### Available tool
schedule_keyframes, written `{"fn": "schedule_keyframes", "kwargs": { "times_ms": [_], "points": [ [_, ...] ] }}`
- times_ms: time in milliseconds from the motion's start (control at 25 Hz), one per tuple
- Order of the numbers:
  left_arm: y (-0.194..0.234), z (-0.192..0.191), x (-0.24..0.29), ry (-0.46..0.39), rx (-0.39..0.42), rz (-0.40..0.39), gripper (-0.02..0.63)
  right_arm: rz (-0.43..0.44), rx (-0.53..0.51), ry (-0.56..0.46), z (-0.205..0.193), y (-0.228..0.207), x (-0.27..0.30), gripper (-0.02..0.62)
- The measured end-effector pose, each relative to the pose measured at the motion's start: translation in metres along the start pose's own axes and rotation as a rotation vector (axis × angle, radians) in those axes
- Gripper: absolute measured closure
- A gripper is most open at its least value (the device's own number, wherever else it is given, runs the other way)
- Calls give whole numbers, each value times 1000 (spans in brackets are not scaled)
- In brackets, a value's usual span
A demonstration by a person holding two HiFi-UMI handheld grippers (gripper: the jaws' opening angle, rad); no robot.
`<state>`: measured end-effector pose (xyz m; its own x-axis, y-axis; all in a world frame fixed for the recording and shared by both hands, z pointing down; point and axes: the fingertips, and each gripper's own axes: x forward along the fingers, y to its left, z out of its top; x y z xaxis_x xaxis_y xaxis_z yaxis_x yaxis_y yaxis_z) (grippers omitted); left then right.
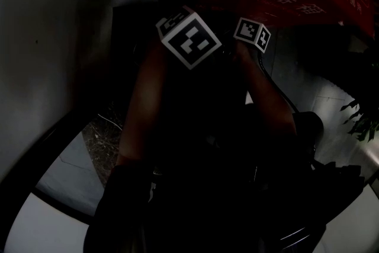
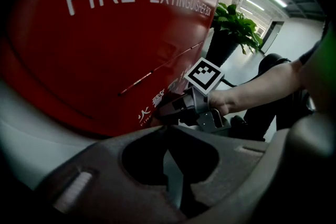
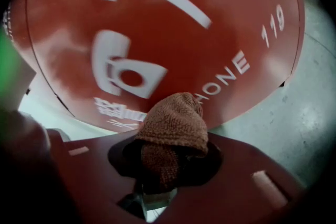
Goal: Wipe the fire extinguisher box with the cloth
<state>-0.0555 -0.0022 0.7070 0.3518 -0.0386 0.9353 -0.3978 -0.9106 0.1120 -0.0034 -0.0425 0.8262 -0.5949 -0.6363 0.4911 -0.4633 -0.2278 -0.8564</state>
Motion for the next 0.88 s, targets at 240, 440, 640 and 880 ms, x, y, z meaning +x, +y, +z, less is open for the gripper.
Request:
{"fn": "schedule_keyframes", "kwargs": {
  "times_ms": [240, 440, 640, 880],
  "points": [
    [12, -6, -1, 0, -32, 11, 603, 37, -5, 2, 6, 35, -15, 474],
    [10, -1, 3, 1, -23, 3, 603, 58, 15, 9, 11, 55, -26, 474],
    [11, 1, 4, 8, -12, 10, 603, 97, 12, -2, 15, 77, -39, 474],
    [18, 2, -4, -6, -24, 26, 603, 157, -11, -5, 22, 111, -58, 474]
  ]
}}
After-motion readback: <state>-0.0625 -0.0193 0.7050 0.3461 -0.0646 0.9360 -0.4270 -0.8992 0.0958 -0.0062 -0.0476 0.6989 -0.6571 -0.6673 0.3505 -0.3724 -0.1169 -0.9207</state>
